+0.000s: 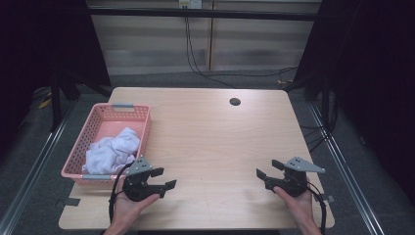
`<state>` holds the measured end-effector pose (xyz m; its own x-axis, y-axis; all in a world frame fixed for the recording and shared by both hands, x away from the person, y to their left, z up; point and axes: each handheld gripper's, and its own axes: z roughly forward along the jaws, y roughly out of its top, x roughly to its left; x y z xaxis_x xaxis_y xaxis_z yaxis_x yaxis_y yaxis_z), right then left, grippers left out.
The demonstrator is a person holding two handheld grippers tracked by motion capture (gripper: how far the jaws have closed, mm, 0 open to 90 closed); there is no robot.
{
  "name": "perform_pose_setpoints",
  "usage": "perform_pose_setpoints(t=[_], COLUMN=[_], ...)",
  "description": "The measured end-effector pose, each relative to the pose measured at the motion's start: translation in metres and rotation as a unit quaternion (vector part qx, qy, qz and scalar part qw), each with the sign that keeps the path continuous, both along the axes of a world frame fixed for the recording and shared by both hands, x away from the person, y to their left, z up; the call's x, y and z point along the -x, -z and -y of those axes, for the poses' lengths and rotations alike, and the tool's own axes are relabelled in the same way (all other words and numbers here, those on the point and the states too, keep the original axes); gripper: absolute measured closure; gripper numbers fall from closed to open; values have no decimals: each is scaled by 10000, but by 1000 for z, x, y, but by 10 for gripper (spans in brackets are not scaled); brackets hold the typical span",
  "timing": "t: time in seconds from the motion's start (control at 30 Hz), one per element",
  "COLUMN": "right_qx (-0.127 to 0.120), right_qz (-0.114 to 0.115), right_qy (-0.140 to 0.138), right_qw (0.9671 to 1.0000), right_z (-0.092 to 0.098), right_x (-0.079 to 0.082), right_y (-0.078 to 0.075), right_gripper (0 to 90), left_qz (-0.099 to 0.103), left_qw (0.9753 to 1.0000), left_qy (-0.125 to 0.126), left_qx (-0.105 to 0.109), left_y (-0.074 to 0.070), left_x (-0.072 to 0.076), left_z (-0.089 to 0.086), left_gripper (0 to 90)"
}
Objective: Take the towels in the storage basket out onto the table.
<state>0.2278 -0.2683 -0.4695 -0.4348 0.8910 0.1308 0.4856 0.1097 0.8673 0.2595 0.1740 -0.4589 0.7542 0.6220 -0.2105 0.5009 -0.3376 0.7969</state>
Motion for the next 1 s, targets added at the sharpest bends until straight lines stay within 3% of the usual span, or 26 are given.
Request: perform_pose_setpoints(t=[0.07, 0.13, 0.17, 0.27, 0.43, 0.57, 0.83, 0.87, 0.9, 0.93, 1.0], right_qx=[-16, -39, -104, -302, -154, -124, 31, 22, 22, 38, -16], right_qz=[-10, -165, -184, -187, -238, -250, -261, -284, -284, -282, -246], right_qy=[-31, -167, -206, -183, -245, -350, -518, -533, -533, -504, -466], right_qw=[10000, 9997, 9996, 9992, 9993, 9990, 9983, 9982, 9982, 9983, 9986], right_z=[0, -3, -4, -7, -12, -14, -17, -17, -17, -16, -15], right_x=[0, -1, -2, -5, -5, -4, -2, -3, -3, -4, -4], right_y=[0, 2, 3, 2, 4, 3, 5, 5, 5, 5, 4], right_gripper=[267, 267, 269, 267, 247, 241, 243, 243, 243, 243, 243], left_qz=[45, 80, 133, 124, 98, 277, 393, 436, 436, 413, 304], left_qw=[10000, 9999, 9996, 9997, 9999, 9995, 9987, 9979, 9979, 9973, 9972], left_qy=[23, 12, -104, -74, -140, -155, -197, -347, -347, -547, -640], left_qx=[-55, -138, -208, -194, 6, -92, -267, -334, -334, -275, -257], left_y=[-1, -2, -3, -4, -16, -25, -55, -63, -63, -68, -71], left_x=[0, 2, 4, 5, 9, 14, 8, 2, 2, -5, -13], left_z=[1, 2, 1, 1, -6, -8, -33, -44, -44, -56, -67], left_gripper=[323, 323, 322, 324, 291, 290, 256, 254, 254, 254, 246])
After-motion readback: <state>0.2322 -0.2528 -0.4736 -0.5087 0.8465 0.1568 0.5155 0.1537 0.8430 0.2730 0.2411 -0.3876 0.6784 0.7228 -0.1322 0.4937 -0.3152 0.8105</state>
